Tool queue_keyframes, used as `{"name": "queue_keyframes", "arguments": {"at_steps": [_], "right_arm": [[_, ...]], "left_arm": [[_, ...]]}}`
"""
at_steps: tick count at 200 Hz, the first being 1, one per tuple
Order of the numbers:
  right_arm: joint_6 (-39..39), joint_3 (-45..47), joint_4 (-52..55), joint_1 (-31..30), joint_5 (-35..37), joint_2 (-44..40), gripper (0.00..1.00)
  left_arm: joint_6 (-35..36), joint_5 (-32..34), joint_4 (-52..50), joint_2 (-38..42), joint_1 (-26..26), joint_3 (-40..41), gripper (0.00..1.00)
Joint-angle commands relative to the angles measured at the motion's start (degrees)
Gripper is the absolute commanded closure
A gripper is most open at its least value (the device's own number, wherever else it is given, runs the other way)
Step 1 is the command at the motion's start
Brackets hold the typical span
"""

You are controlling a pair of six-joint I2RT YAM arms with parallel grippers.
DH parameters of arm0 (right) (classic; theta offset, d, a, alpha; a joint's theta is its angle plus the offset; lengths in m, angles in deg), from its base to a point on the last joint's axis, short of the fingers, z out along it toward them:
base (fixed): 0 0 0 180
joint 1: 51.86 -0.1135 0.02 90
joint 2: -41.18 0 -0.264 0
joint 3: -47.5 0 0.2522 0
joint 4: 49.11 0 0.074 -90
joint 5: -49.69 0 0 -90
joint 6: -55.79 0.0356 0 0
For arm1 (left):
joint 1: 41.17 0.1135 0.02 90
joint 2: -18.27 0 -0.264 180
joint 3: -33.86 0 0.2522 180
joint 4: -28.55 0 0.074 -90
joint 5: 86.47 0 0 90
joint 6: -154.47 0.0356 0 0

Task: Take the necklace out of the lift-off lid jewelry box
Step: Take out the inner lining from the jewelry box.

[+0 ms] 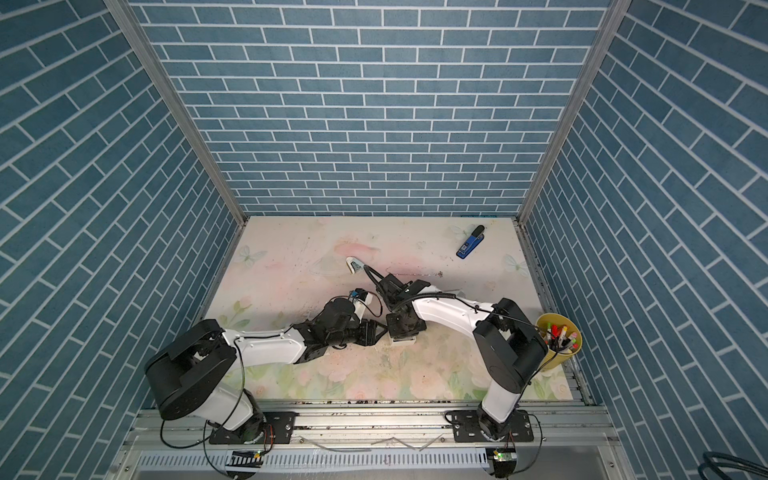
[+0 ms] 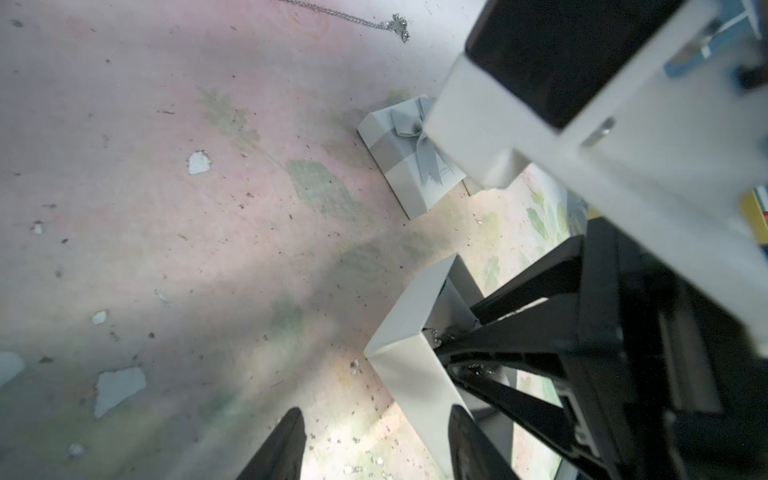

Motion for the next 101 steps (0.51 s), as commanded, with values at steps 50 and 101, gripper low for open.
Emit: {"name": "queue_keyframes", "arguments": {"at_steps": [50,101], "right_arm": [[1.4,1.8,-1.1,-0.2,0.1,-1.0,0.81],[2.2,2.9,-2.2,-0.1,0.1,-2.1,0.82]], "left_arm": [[-2.3,-1.8,8.4,-6.3,-0.3,-0.7,0.44],[-2.6,-1.0,9.6,-8.8,-0.3,-0.1,0.45]]}}
